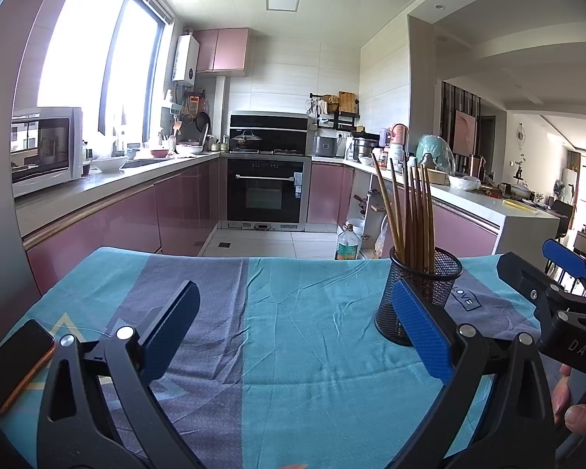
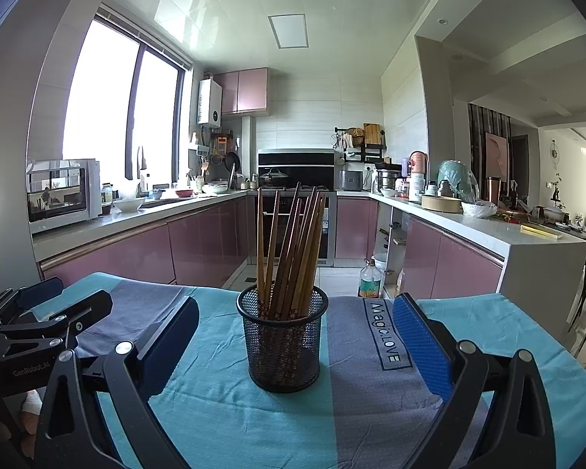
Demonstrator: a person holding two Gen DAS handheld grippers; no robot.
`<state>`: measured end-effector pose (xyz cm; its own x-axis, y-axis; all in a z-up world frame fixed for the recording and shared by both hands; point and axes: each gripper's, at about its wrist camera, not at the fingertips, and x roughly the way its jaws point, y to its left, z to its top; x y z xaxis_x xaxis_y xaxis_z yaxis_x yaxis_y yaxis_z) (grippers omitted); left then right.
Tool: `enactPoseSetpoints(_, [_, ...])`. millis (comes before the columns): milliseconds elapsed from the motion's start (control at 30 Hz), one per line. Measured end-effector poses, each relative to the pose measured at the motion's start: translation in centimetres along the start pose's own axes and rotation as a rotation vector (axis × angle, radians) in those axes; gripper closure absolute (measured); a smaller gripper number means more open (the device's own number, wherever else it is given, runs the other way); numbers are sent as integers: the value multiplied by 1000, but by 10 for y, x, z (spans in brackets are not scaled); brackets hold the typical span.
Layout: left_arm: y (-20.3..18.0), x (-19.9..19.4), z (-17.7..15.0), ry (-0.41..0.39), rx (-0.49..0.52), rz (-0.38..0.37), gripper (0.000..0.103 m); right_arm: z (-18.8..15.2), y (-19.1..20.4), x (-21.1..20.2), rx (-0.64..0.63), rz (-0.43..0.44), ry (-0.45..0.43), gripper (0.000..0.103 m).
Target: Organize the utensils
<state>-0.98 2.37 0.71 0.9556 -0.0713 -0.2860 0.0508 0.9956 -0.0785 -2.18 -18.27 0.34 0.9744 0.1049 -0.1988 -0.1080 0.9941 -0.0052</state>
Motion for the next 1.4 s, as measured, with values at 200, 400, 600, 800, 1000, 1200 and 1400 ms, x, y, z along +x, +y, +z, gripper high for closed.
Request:
enactPoseSetpoints(200, [0,0,0,0,2,1,6,0,0,-1,1,2,-1,7])
enactPoseSetpoints(400, [0,0,0,1,1,0,6,1,0,0,0,3,1,7])
enactPoseSetpoints(600, [0,-2,-2,5,1,1,6,1,0,0,1,3,0,7])
enactPoseSetpoints(800, [0,-2,-2,6,2,0,6,1,-1,0,3,4,1,7])
enactPoseSetpoints(1000, [0,-3,-2,5,4,1,6,2,-1,1,2,2,0,7])
enactPoseSetpoints(1200, [-1,-3,-2,7,5,1,6,2,-2,1,2,2,0,7])
enactPoseSetpoints(1400, [-1,-2,-1,8,6,2,6,2,-3,1,3,2,2,7])
